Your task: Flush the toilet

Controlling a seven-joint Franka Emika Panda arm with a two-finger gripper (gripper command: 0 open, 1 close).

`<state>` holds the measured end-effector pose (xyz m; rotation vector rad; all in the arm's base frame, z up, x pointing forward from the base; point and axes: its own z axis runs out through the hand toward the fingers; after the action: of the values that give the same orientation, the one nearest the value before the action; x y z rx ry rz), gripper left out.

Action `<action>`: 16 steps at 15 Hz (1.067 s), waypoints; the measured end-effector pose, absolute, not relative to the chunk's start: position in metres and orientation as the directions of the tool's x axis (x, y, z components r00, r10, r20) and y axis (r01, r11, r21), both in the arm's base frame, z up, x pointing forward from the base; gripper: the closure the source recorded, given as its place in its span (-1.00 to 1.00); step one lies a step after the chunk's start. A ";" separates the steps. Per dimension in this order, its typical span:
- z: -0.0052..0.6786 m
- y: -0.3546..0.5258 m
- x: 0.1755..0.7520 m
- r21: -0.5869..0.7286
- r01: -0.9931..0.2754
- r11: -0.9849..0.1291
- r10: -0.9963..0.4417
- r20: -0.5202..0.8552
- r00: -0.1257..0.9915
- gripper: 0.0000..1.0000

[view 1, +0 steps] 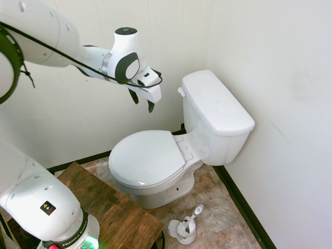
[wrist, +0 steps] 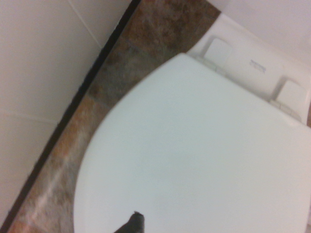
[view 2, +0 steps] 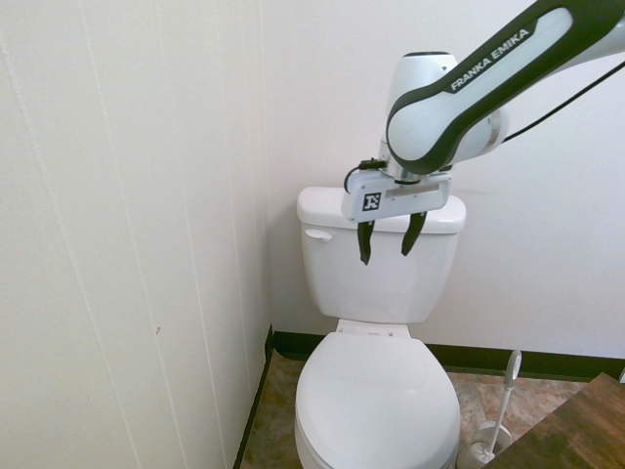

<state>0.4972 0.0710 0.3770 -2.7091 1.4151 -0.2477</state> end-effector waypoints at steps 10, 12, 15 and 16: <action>0.369 0.104 0.644 -0.255 -0.869 -0.424 -0.903 0.186 0.387 1.00; 0.362 0.103 0.665 -0.261 -0.875 -0.408 -0.910 0.195 0.367 1.00; 0.355 0.095 0.688 -0.264 -0.887 -0.378 -0.920 0.213 0.329 1.00; 0.352 0.092 0.694 -0.262 -0.892 -0.368 -0.923 0.218 0.317 1.00</action>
<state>0.6941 0.0917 0.3518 -2.4724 1.7092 -0.5093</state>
